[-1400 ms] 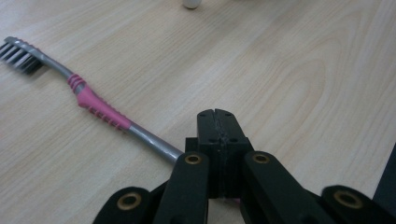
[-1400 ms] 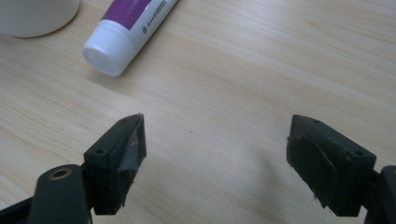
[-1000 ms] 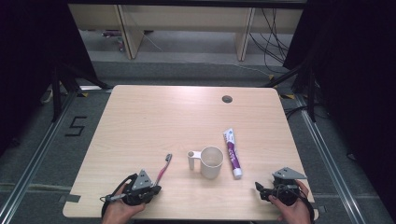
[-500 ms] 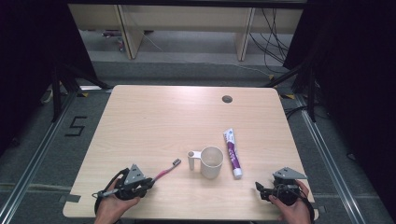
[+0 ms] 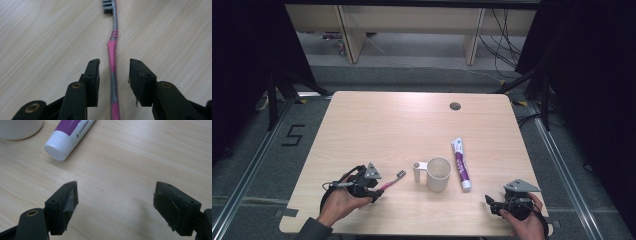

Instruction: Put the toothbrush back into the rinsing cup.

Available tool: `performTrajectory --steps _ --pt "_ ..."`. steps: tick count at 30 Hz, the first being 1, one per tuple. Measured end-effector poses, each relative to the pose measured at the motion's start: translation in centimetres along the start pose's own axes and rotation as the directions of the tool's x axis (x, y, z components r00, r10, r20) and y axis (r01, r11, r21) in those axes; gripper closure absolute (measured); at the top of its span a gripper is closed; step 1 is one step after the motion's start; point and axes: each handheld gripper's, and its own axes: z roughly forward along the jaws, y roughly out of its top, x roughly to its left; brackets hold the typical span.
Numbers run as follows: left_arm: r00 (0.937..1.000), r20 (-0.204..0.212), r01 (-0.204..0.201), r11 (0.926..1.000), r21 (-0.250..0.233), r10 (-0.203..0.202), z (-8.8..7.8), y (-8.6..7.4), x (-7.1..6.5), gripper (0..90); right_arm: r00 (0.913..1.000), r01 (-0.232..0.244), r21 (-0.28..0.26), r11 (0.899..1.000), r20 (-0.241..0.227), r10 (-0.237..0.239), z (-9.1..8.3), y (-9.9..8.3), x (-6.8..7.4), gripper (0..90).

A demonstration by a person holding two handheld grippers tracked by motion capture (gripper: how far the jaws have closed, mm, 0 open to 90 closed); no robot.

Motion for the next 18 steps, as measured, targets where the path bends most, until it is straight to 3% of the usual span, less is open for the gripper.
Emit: performTrajectory --steps 3,4,5,10,11,12,13,15,17,18 --pt "1.0000 0.006 -0.002 0.9997 0.026 0.002 0.2 0.6 0.2 61.8 0.9998 0.015 -0.008 1.000 -0.010 -0.016 0.1 0.0 -0.1 20.9" --pt "1.0000 0.006 -0.003 0.9996 0.029 0.003 0.2 0.7 0.2 62.2 0.9995 -0.026 0.006 1.000 -0.019 0.026 0.1 0.0 0.2 20.9" --pt "0.9999 0.010 -0.001 0.9994 0.034 0.001 0.4 0.9 0.2 62.3 0.9999 0.011 -0.005 1.000 -0.009 -0.011 0.1 0.0 -0.1 20.9" --pt "0.9999 0.013 -0.001 0.9989 0.046 0.000 0.8 1.2 0.2 61.7 0.9999 0.013 -0.007 1.000 -0.005 -0.014 0.1 0.0 -0.1 20.9" --pt "0.9999 0.015 -0.001 0.9988 0.048 0.000 0.8 1.3 0.2 61.7 0.9997 -0.018 0.001 1.000 -0.015 0.018 0.1 0.0 0.1 20.9" --pt "0.9998 0.017 -0.005 0.9985 0.054 0.004 0.8 1.4 0.2 61.7 0.9997 -0.018 -0.001 1.000 -0.015 0.018 0.1 0.0 0.1 20.9" --pt "0.9998 0.017 -0.003 0.9985 0.055 0.002 0.8 1.5 0.2 62.1 0.9999 0.012 -0.006 1.000 -0.006 -0.012 0.1 0.0 -0.1 20.9" --pt "0.9997 0.022 -0.015 0.9975 0.070 0.013 0.8 1.6 0.3 62.7 1.0000 0.006 0.000 1.000 0.000 -0.006 0.0 0.0 0.0 20.9" --pt "0.9997 0.024 -0.011 0.9972 0.074 0.009 1.0 1.6 0.2 63.5 0.9996 -0.025 0.012 1.000 -0.010 0.025 0.0 0.0 0.2 20.9" --pt "0.9997 0.022 -0.011 0.9971 0.075 0.009 1.0 1.6 0.3 63.7 1.0000 -0.001 0.007 1.000 0.001 0.001 -0.1 0.0 0.0 20.9"
